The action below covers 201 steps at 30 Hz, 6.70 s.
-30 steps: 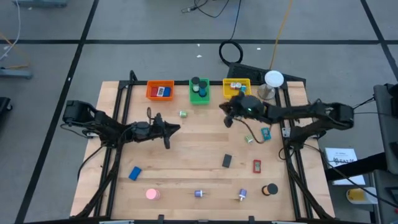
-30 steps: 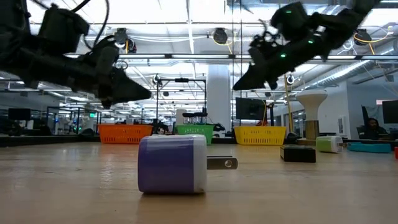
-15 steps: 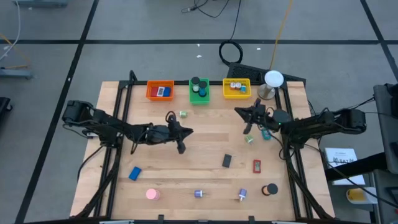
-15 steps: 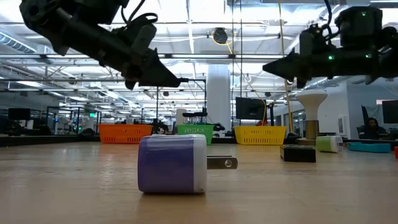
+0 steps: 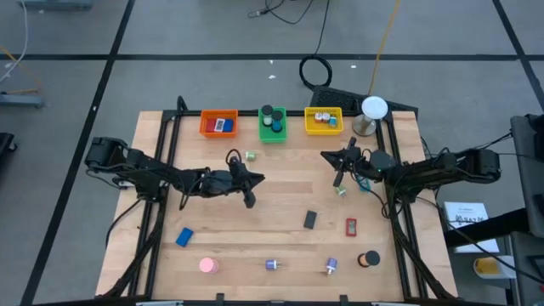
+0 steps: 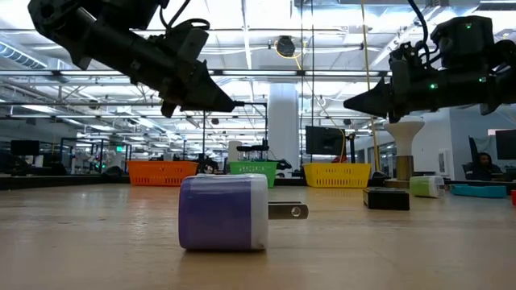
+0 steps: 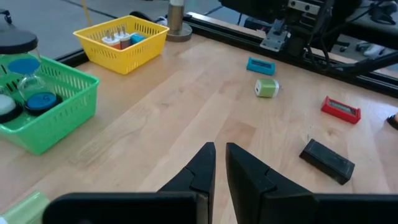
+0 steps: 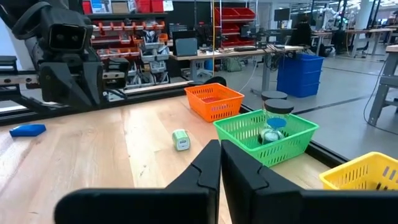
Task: Pick & Place Office items
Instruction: Put the black digital clock into the orange bin
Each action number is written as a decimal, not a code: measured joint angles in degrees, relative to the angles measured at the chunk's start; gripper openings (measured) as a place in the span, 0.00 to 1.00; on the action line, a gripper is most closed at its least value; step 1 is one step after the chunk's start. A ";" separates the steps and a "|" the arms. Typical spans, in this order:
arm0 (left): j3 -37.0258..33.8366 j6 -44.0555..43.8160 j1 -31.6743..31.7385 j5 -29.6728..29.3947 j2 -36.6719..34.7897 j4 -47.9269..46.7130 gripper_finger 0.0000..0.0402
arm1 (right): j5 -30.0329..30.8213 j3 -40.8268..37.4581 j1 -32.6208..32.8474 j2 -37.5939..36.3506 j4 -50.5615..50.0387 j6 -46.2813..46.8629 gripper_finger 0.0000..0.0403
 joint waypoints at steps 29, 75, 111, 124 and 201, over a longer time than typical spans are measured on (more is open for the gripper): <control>18.11 -49.51 -21.11 0.92 3.35 -52.83 0.09 | -0.02 0.04 0.00 0.02 -2.34 -6.45 0.02; 15.20 -22.68 -21.13 -11.86 28.96 8.45 0.08 | -0.07 0.07 0.00 0.02 1.77 -6.43 0.02; -4.84 12.34 -0.92 22.37 28.96 45.98 0.01 | -6.88 46.31 25.24 22.42 -92.46 -10.02 0.38; -4.84 10.55 -2.53 21.02 28.96 44.16 0.01 | -10.24 47.71 28.81 30.30 -85.58 -32.10 0.69; 5.26 -13.06 -0.14 7.27 8.94 -18.69 0.17 | -7.43 20.19 7.67 12.95 -21.10 -12.09 0.00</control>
